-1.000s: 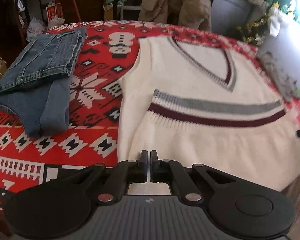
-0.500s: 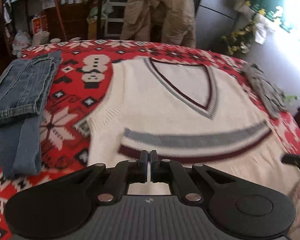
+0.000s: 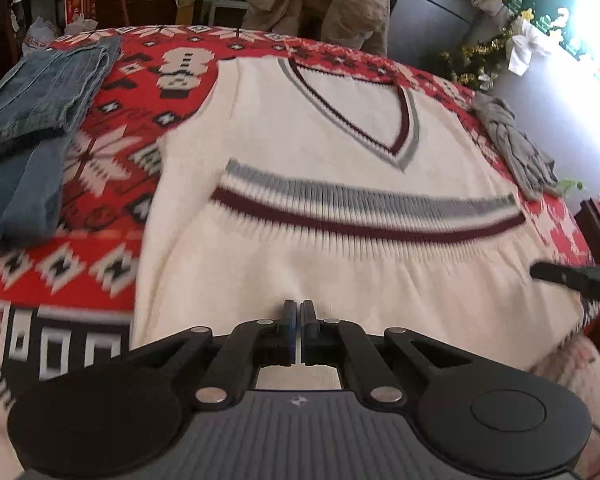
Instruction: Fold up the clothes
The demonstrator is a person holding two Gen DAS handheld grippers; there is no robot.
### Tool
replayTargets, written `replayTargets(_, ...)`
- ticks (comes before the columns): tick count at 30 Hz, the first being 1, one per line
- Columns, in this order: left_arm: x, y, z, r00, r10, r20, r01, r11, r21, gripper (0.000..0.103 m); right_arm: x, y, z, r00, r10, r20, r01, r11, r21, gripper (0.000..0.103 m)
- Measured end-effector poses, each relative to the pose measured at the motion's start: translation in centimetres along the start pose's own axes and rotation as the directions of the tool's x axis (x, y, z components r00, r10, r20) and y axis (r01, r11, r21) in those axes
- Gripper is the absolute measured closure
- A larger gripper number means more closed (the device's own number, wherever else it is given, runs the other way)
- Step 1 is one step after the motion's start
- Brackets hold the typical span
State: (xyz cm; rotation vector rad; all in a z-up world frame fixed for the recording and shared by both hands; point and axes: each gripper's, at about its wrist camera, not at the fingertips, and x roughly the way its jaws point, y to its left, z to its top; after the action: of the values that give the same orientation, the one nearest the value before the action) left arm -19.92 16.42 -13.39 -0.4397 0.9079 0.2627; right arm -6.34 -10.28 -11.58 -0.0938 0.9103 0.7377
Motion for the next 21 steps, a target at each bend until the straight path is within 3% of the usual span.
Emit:
replayTargets(7,2.1,0.2,3.9,1.000,-0.001,0.027,0.002,1.000,-0.016,0.101,-0.1,-0.3,0.0,1.000,-0.001,-0.002,0.001,1.000,0.020,0.092)
replayTargets(21,-1.3,1.4,-0.4,0.999,0.041,-0.011,-0.041,0.999,0.022,0.101,1.2,4.6,-0.4,0.994,0.109,-0.031,-0.111,0.991,-0.074,0.092)
